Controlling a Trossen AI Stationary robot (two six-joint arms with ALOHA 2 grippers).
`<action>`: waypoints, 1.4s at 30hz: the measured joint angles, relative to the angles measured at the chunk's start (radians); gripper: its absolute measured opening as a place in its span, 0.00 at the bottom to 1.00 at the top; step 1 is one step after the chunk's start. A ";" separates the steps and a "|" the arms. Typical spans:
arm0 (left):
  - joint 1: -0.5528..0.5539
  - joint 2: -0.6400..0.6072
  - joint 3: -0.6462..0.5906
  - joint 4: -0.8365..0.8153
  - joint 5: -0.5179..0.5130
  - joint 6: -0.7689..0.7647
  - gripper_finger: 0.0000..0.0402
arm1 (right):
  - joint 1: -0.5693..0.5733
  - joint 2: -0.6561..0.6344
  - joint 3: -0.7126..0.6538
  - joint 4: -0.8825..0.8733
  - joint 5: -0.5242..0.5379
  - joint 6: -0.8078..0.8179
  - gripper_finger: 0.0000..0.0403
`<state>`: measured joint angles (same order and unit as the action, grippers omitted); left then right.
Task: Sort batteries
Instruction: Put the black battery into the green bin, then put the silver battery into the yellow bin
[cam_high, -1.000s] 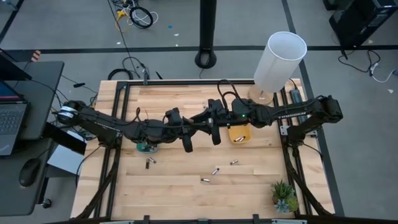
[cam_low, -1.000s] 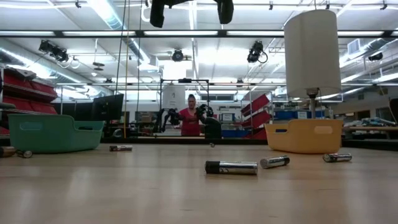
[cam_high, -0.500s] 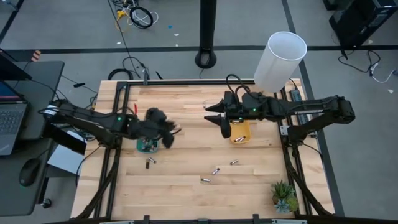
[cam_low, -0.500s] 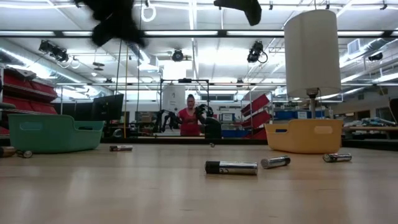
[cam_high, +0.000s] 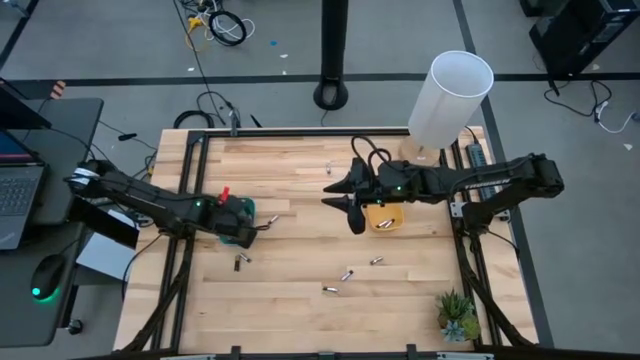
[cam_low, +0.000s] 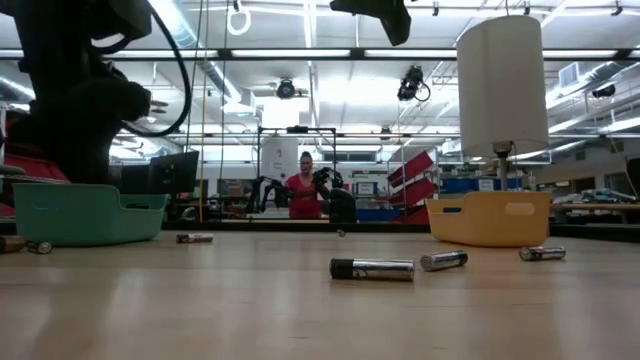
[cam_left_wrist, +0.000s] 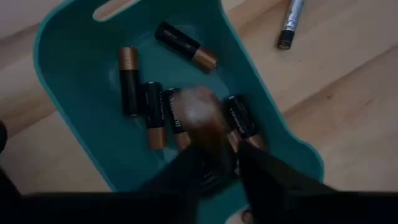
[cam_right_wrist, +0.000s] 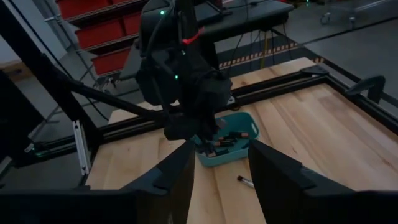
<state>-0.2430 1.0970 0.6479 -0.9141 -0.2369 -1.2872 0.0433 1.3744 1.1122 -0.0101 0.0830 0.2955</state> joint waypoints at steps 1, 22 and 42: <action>-0.001 -0.001 0.002 0.000 0.001 -0.002 0.35 | 0.003 0.003 0.000 0.002 0.000 0.000 0.39; -0.198 0.001 0.205 0.158 -0.222 0.069 0.51 | 0.286 0.373 0.000 -0.134 -0.123 -0.031 0.35; -0.246 0.009 0.205 0.153 -0.202 0.054 0.51 | 0.440 0.656 -0.003 0.209 0.191 0.166 0.33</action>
<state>-0.4893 1.1061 0.8528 -0.7614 -0.4389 -1.2336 0.4828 2.0305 1.1089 0.1993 0.2737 0.4612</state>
